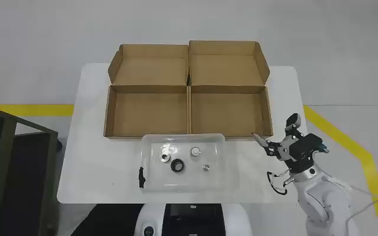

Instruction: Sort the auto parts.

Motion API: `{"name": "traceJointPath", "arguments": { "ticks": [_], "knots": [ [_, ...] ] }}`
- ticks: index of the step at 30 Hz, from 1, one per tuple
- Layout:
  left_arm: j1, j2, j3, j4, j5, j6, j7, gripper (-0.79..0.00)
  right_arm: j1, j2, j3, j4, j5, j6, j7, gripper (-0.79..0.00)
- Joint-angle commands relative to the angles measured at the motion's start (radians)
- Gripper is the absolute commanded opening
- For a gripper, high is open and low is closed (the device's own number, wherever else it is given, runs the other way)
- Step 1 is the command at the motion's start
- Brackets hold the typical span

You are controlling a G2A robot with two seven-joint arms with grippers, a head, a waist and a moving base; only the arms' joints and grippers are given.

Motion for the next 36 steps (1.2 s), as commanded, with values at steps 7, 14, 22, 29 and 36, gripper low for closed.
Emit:
{"name": "traceJointPath", "arguments": {
  "ticks": [7,14,22,29,36],
  "knots": [
    [0.0,0.0,0.0,0.0,0.0,0.0,0.0,0.0,0.0,0.0,0.0,0.0,0.0,0.0,0.0,-0.001],
    [0.0,0.0,0.0,0.0,0.0,0.0,0.0,0.0,0.0,0.0,0.0,0.0,0.0,0.0,0.0,0.0],
    [0.0,0.0,0.0,0.0,0.0,0.0,0.0,0.0,0.001,0.001,-0.005,0.001,-0.012,0.0,0.013,0.0],
    [0.0,0.0,0.0,0.0,0.0,0.0,0.0,0.0,0.056,0.013,-0.105,0.009,-0.052,-0.156,0.114,0.0],
    [0.0,0.0,0.0,0.0,0.0,0.0,0.0,0.0,0.09,0.024,-0.225,-0.023,-0.151,-0.269,0.197,0.0]
  ]
}}
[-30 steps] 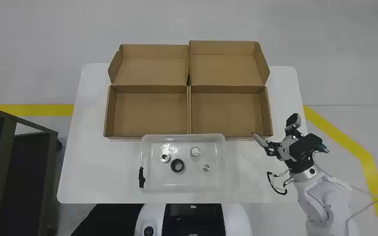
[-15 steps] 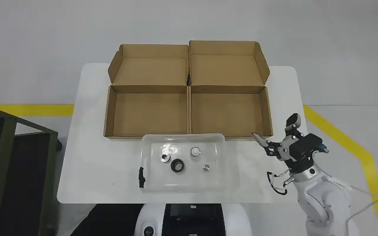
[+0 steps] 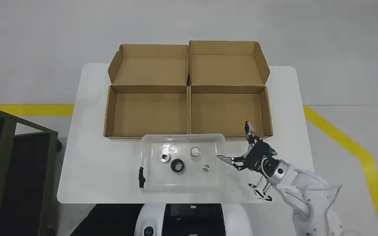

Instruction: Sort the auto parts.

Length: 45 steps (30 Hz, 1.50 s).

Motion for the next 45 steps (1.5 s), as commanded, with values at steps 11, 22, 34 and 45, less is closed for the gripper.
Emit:
{"name": "traceJointPath", "arguments": {
  "ticks": [11,22,34,45],
  "knots": [
    [0.0,0.0,0.0,0.0,0.0,0.0,0.0,0.0,0.1,0.008,-0.186,0.025,-0.066,-0.07,0.183,0.0],
    [0.0,0.0,0.0,0.0,0.0,0.0,0.0,0.0,0.171,0.007,-0.286,0.096,-0.02,-0.029,0.308,0.0],
    [0.0,0.0,0.0,0.0,0.0,0.0,0.0,0.0,0.219,0.012,-0.341,0.131,-0.019,0.012,0.392,-0.222],
    [0.0,0.0,0.0,0.0,0.0,0.0,0.0,0.0,0.256,0.016,-0.369,0.181,-0.012,0.054,0.411,-0.4]
  ]
}}
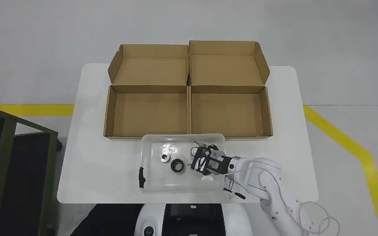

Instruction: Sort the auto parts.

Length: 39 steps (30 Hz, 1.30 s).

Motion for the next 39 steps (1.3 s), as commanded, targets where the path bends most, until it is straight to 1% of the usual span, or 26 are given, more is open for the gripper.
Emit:
{"name": "traceJointPath", "arguments": {
  "ticks": [1,2,3,5,6,8,9,16,21,26,27,31,35,39],
  "knots": [
    [0.0,0.0,0.0,0.0,0.0,0.0,0.0,0.0,0.006,0.001,-0.004,0.007,-0.002,0.008,-0.002,-0.413],
    [0.0,0.0,0.0,0.0,0.0,0.0,0.0,0.0,0.008,0.001,-0.007,0.01,-0.003,0.01,-0.003,-0.431],
    [0.0,0.0,0.0,0.0,0.0,0.0,0.0,0.0,0.01,0.002,-0.008,0.012,-0.003,0.014,-0.004,-0.431],
    [0.0,0.0,0.0,0.0,0.0,0.0,0.0,0.0,0.012,0.003,-0.01,0.013,-0.004,0.017,-0.005,-0.514],
    [0.0,0.0,0.0,0.0,0.0,0.0,0.0,0.0,0.013,0.004,-0.01,0.011,-0.006,0.018,-0.005,-0.576],
    [0.0,0.0,0.0,0.0,0.0,0.0,0.0,0.0,0.011,0.007,-0.009,0.001,-0.009,0.016,-0.008,-0.727],
    [0.0,0.0,0.0,0.0,0.0,0.0,0.0,0.0,0.007,0.008,-0.007,-0.008,-0.008,0.014,-0.01,-0.785],
    [0.0,0.0,0.0,0.0,0.0,0.0,0.0,0.0,-0.035,0.023,0.009,-0.105,-0.018,-0.021,-0.021,-0.785],
    [0.0,0.0,0.0,0.0,0.0,0.0,0.0,0.0,-0.067,0.033,0.025,-0.177,-0.016,-0.039,-0.049,-0.785],
    [0.0,0.0,0.0,0.0,0.0,0.0,0.0,0.0,-0.076,0.038,0.03,-0.188,0.042,-0.064,-0.132,-0.785],
    [0.0,0.0,0.0,0.0,0.0,0.0,0.0,0.0,-0.073,0.038,0.029,-0.171,0.079,-0.082,-0.159,-0.785],
    [0.0,0.0,0.0,0.0,0.0,0.0,0.0,0.0,-0.032,0.039,0.029,-0.125,0.169,-0.113,-0.204,-0.785],
    [0.0,0.0,0.0,0.0,0.0,0.0,0.0,0.0,0.013,0.036,0.01,-0.107,0.239,-0.123,-0.239,-0.785],
    [0.0,0.0,0.0,0.0,0.0,0.0,0.0,0.0,0.052,0.033,-0.006,-0.111,0.307,-0.11,-0.269,-0.785]
  ]
}}
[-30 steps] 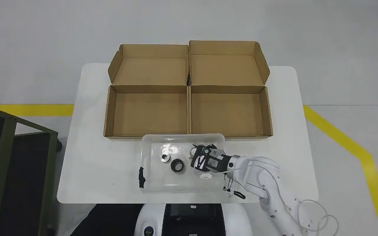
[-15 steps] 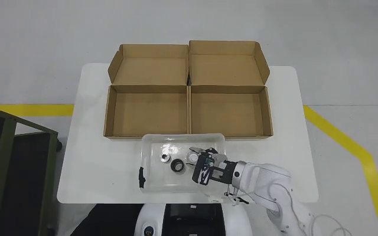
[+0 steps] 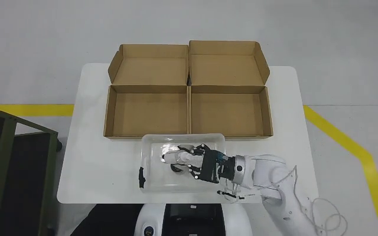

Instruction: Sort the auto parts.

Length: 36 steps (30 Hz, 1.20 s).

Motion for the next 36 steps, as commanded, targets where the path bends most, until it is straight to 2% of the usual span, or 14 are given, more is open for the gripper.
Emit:
{"name": "traceJointPath", "arguments": {
  "ticks": [1,5,16,25,36],
  "knots": [
    [0.0,0.0,0.0,0.0,0.0,0.0,0.0,0.0,0.019,-0.001,-0.003,-0.002,0.036,0.006,-0.013,-0.785],
    [0.0,0.0,0.0,0.0,0.0,0.0,0.0,0.0,0.051,0.0,0.011,0.004,0.153,-0.01,-0.036,-0.785],
    [0.0,0.0,0.0,0.0,0.0,0.0,0.0,0.0,0.059,0.023,0.176,-0.031,0.366,-0.01,-0.056,-0.785],
    [0.0,0.0,0.0,0.0,0.0,0.0,0.0,0.0,0.025,0.032,0.263,-0.073,0.423,0.016,-0.133,-0.785],
    [0.0,0.0,0.0,0.0,0.0,0.0,0.0,0.0,0.012,0.034,0.277,-0.048,0.464,0.039,-0.186,-0.785]
  ]
}}
